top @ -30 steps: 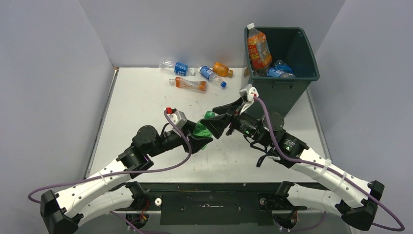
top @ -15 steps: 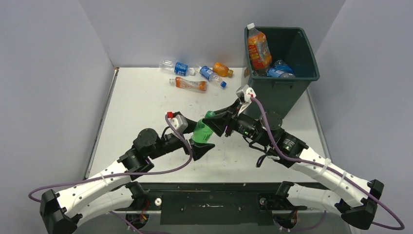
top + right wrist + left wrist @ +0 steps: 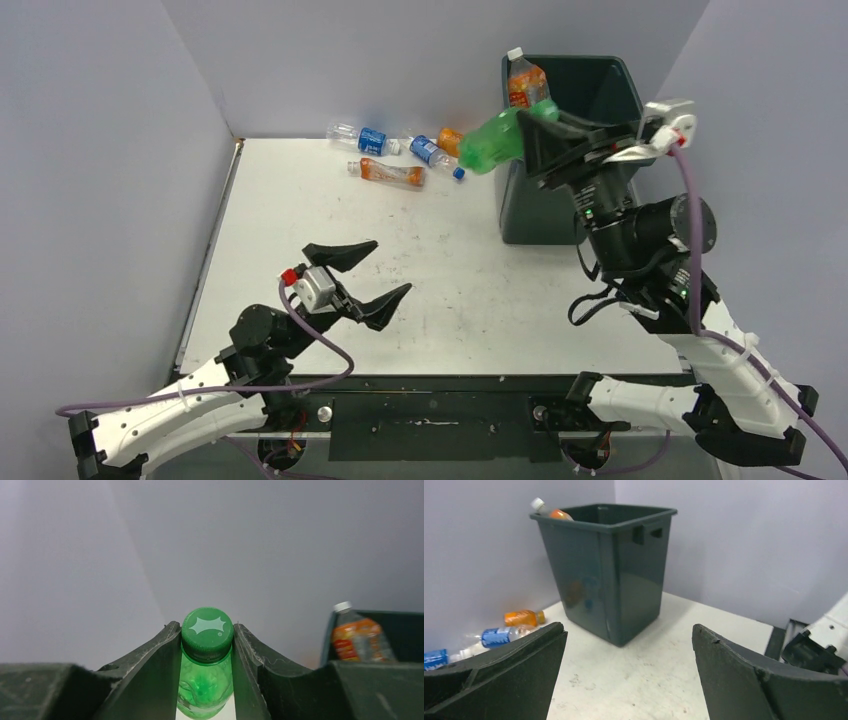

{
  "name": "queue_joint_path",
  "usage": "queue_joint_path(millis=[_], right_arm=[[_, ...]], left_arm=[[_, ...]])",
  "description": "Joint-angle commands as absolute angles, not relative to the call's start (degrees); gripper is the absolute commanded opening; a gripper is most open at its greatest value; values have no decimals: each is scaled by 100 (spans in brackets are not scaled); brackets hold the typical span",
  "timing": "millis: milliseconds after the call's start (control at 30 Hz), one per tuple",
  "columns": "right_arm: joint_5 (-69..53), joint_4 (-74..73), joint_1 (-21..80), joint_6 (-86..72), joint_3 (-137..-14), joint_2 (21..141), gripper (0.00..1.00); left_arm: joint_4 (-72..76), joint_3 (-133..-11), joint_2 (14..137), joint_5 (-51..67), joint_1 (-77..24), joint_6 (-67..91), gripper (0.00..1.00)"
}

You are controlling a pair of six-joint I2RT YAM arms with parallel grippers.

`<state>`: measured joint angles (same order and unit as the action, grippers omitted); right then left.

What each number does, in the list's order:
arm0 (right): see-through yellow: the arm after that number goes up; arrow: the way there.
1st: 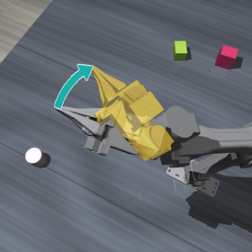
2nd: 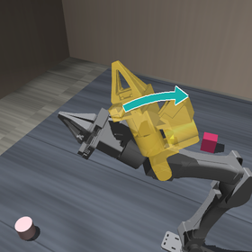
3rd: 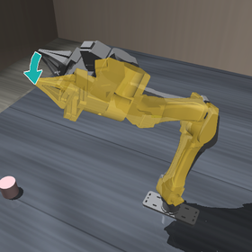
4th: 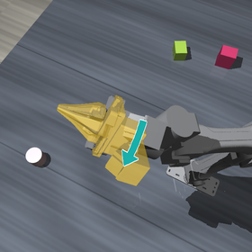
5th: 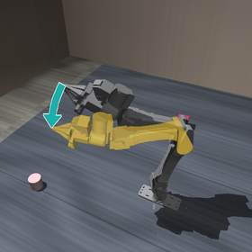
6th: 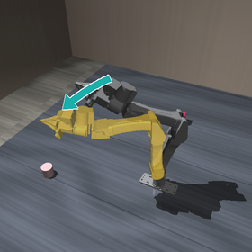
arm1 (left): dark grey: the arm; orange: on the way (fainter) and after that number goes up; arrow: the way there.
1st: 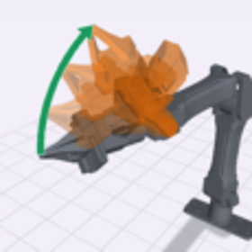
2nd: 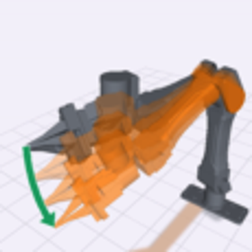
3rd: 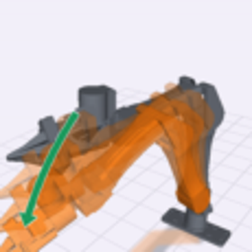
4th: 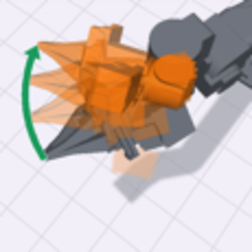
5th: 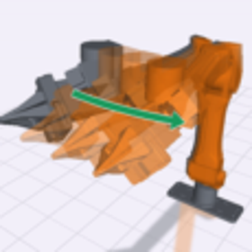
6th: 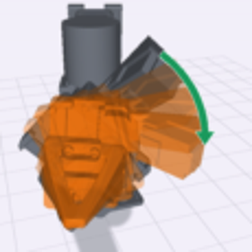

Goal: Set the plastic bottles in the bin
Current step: Place the plastic bottle in the trash bin.

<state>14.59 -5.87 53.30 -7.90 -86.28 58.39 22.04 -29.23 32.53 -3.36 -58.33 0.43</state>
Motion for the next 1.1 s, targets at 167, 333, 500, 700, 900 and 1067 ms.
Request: queue_joint_path(millis=[167, 333, 500, 700, 900, 1067], right_arm=[[4744, 2169, 4315, 672, -8689, 6575, 5], [4583, 2366, 2820, 214, -9200, 7345, 5], [4024, 2123, 1271, -1498, -9240, 8240, 5], [3110, 2703, 522, -2173, -9275, 9199, 5], [3045, 2636, 411, -1632, -9961, 10172, 8], [2553, 2127, 203, -1917, -10543, 10587, 88]], left_arm=[[2682, -2817, 3001, -1435, -6018, -769, 96], [2493, -2900, 3054, -1506, -6126, -1036, 96], [2354, -2981, 3058, -1495, -6134, -1020, 96], [2396, -2953, 3128, -1349, -6135, -897, 96], [2275, -3072, 3328, -1176, -6127, -779, 96], [2290, -3043, 3307, -1356, -6117, -851, 96]])
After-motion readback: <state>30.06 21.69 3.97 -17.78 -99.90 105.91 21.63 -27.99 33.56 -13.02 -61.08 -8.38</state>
